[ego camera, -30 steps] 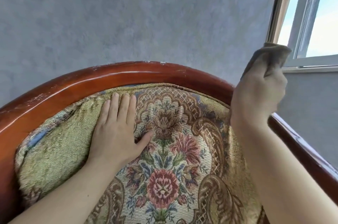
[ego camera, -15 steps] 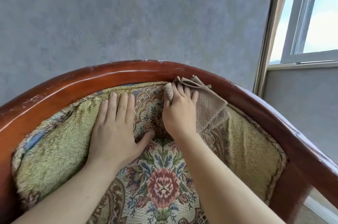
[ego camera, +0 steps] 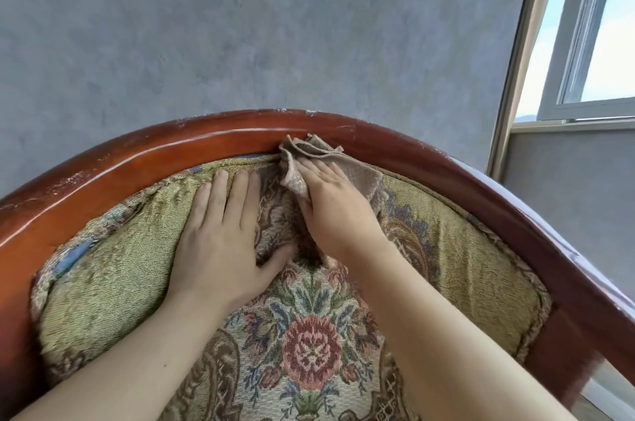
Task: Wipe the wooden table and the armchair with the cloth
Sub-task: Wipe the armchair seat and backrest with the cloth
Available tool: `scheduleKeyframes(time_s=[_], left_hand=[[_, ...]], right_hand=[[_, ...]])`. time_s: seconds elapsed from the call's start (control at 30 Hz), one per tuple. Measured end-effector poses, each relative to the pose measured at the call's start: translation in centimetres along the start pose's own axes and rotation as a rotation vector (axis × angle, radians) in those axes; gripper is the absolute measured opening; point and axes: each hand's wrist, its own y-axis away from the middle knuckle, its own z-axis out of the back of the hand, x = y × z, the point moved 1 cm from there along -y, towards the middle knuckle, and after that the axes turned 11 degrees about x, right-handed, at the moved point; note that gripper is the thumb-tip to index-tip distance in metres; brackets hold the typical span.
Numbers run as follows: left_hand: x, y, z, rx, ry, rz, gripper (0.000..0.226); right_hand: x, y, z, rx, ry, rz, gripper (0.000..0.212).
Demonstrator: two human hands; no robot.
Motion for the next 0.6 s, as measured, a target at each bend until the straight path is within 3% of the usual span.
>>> scheduleKeyframes(time_s=[0.07,0.13,0.2,0.27,0.33,0.37,0.43,0.53,0.6], left_hand=[[0.0,0.0,-0.1,-0.002,0.0,-0.005,0.106],[0.0,-0.1,-0.2,0.0,0.003,-0.002,0.106],[-0.1,0.0,-0.3,0.001,0.011,0.006,0.105],[-0.1,0.0,-0.4,-0.002,0.016,0.01,0.105],[-0.1,0.0,-0.5,-0.006,0.019,0.012,0.104],[-0.2,0.0,-0.5,-0.007,0.018,0.013,0.104],[-0.2,-0.1,-0.5,-0.002,0.02,0.018,0.104],[-0.3,-0.1,-0.3,-0.01,0.017,0.015,0.105],[-0.2,-0.1,-0.2,-0.006,0.017,0.002,0.106]], right_hand=[[-0.6,0.3,1.4,-0.006,-0.155,-0.142,0.038],[-1.3,0.8,3.4,-0.06,-0.608,-0.347,0.039],[-2.5,1.9,5.7,-0.201,-1.07,-0.565,0.037],[-4.0,3.1,8.2,-0.408,-1.266,-0.765,0.028],[-4.9,4.3,10.8,-0.647,-1.2,-0.889,0.024],[-5.2,4.7,12.0,-0.753,-1.115,-0.885,0.019],[-4.7,5.2,13.8,-0.863,-0.832,-0.815,0.03],[-3.0,4.6,13.7,-0.74,-0.45,-0.673,0.053],[-2.3,3.9,10.8,-0.538,-0.322,-0.662,0.051]])
